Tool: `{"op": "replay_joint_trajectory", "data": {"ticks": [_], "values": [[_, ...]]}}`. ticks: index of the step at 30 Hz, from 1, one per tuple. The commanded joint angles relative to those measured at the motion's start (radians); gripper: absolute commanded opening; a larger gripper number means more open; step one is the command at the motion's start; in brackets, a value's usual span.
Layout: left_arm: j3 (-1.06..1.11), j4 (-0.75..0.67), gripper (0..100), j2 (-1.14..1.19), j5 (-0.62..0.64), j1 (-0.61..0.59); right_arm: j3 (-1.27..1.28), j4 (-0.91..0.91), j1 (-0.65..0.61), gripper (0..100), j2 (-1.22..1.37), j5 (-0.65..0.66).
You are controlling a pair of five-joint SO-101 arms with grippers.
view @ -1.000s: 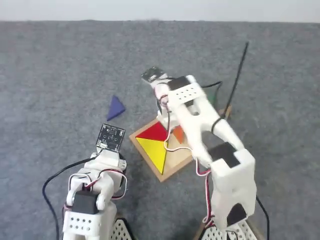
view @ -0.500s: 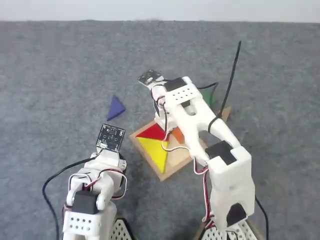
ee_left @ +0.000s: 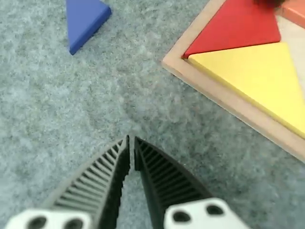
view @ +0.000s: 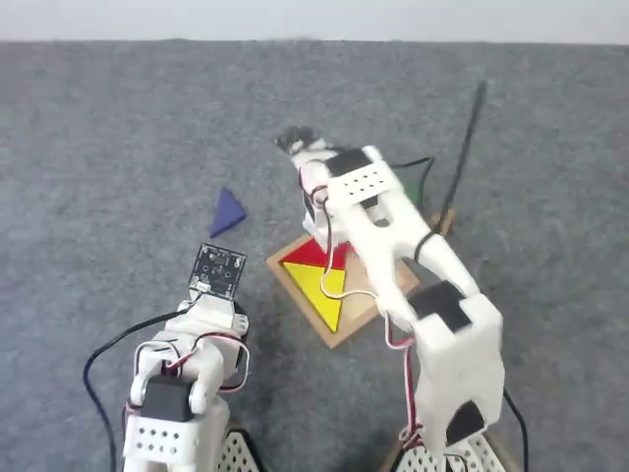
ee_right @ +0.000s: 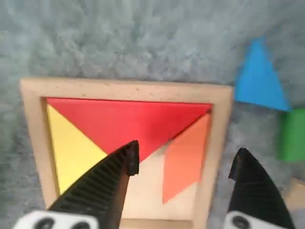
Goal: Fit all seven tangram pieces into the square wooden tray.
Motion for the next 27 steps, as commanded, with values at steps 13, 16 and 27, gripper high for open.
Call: {"op": "replay_joint_trajectory", "data": {"ticks": [13, 16, 27], "values": [[-0.01, 0.002, 2, -0.017, -0.002, 0.0, 0.646, -0.386, 0.275, 20.6, -0.509, -0.009], [-0.01, 0.002, 2, -0.017, -0.002, 0.0, 0.664, -0.386, 0.291, 18.4, -0.464, -0.009], [-0.01, 0.002, 2, -0.017, -0.002, 0.0, 0.664, -0.349, 0.282, 18.0, -0.314, -0.009]]}}
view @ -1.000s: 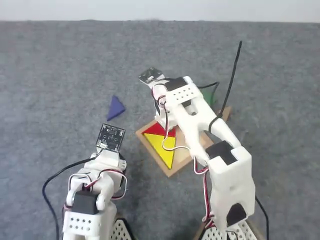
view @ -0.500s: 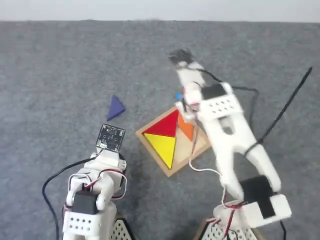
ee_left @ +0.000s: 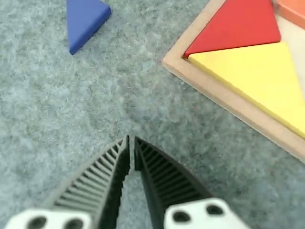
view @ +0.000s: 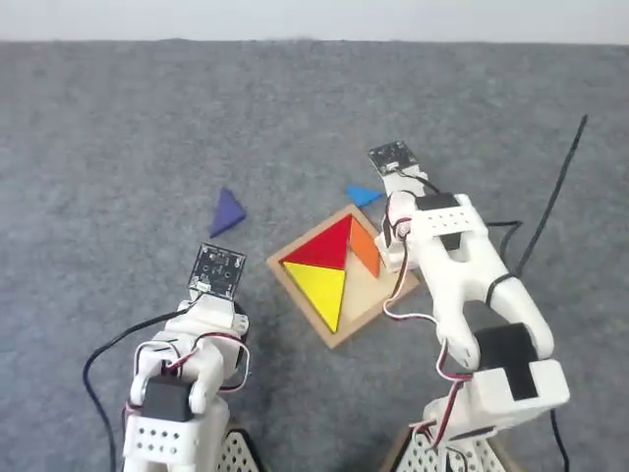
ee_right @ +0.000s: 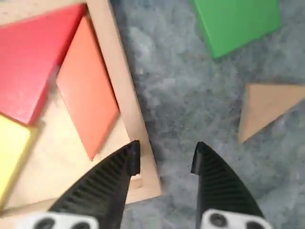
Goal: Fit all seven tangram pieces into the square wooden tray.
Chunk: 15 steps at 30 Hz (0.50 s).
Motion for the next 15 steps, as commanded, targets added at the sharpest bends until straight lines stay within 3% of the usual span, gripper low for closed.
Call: {"op": "replay_joint_trajectory", "data": {"ticks": [1, 15], "values": [[-0.01, 0.002, 2, -0.017, -0.002, 0.0, 0.005, 0.008, 0.005, 18.0, 0.008, -0.002], [-0.01, 0.002, 2, -0.017, -0.002, 0.0, 0.275, -0.001, -0.085, 18.0, -0.214, -0.011]]}}
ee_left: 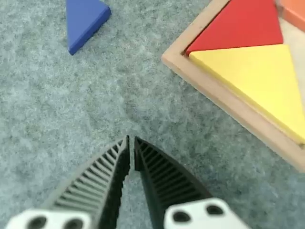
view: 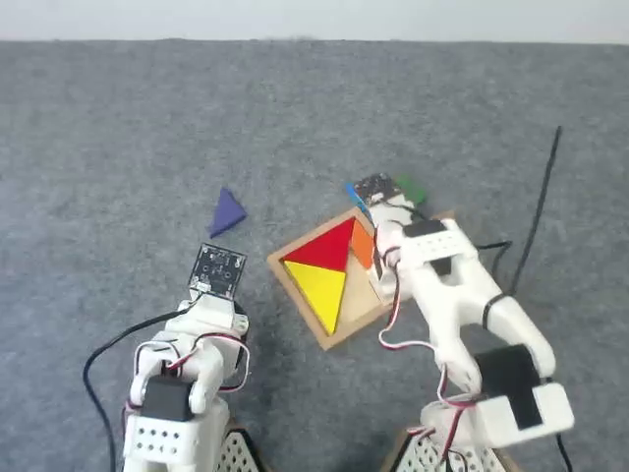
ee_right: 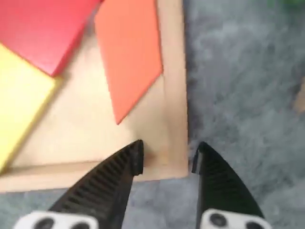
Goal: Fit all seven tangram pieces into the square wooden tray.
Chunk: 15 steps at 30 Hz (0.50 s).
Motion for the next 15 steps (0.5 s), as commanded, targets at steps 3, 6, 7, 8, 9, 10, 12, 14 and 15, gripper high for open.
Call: {"op": "replay_joint_trajectory", "data": {"ticks": [3, 6, 7, 8, 9, 10, 12, 14, 15], "values": [[-0.01, 0.002, 2, -0.017, -0.002, 0.0, 0.097, 0.005, -0.016, 18.0, -0.117, -0.011], [-0.01, 0.002, 2, -0.017, -0.002, 0.0, 0.138, 0.005, -0.018, 18.0, -0.151, -0.011], [-0.01, 0.002, 2, -0.017, -0.002, 0.0, 0.146, 0.005, -0.018, 18.0, -0.162, -0.011], [-0.01, 0.002, 2, -0.017, -0.002, 0.0, 0.15, 0.005, -0.018, 18.0, -0.173, -0.011], [-0.01, 0.002, 2, -0.017, -0.002, 0.0, 0.15, 0.008, -0.019, 18.0, -0.182, -0.011], [-0.01, 0.002, 2, -0.017, -0.002, 0.0, 0.15, 0.01, -0.019, 18.0, -0.189, -0.011], [-0.01, 0.002, 2, -0.017, -0.002, 0.0, 0.143, 0.004, -0.018, 18.2, -0.202, -0.011], [-0.01, 0.002, 2, -0.017, -0.002, 0.0, 0.123, -0.007, -0.018, 18.3, -0.2, -0.011], [-0.01, 0.002, 2, -0.017, -0.002, 0.0, 0.11, -0.01, -0.016, 18.3, -0.193, -0.011]]}}
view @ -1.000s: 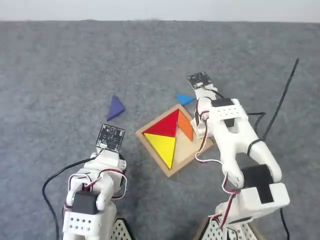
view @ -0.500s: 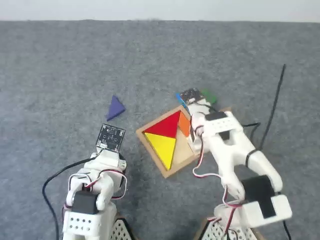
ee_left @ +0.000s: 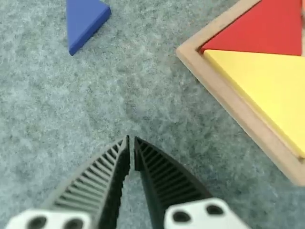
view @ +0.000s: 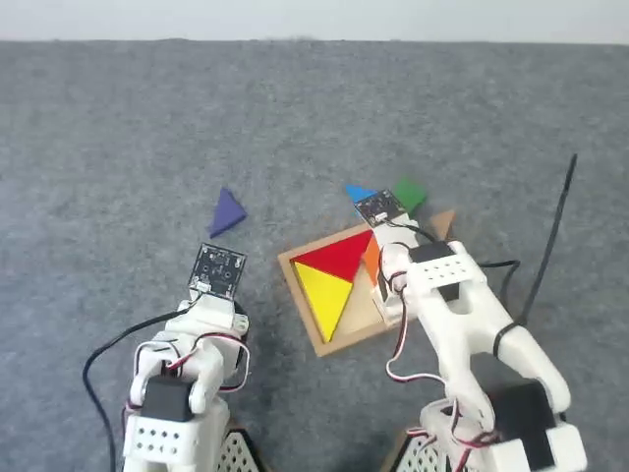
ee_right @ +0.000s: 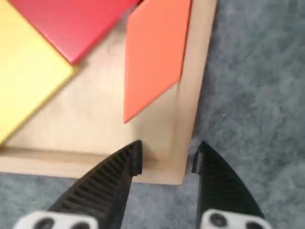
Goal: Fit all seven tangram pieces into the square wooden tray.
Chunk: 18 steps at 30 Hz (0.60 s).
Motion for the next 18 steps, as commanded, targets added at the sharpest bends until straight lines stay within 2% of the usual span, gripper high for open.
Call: {"op": "replay_joint_trajectory", "data": {"ticks": [1, 18], "values": [[-0.01, 0.002, 2, -0.017, -0.002, 0.0, -0.046, -0.01, -0.007, 18.3, -0.022, -0.011], [-0.01, 0.002, 2, -0.017, -0.002, 0.0, -0.296, -0.001, -0.007, 18.3, 0.206, -0.011]]}}
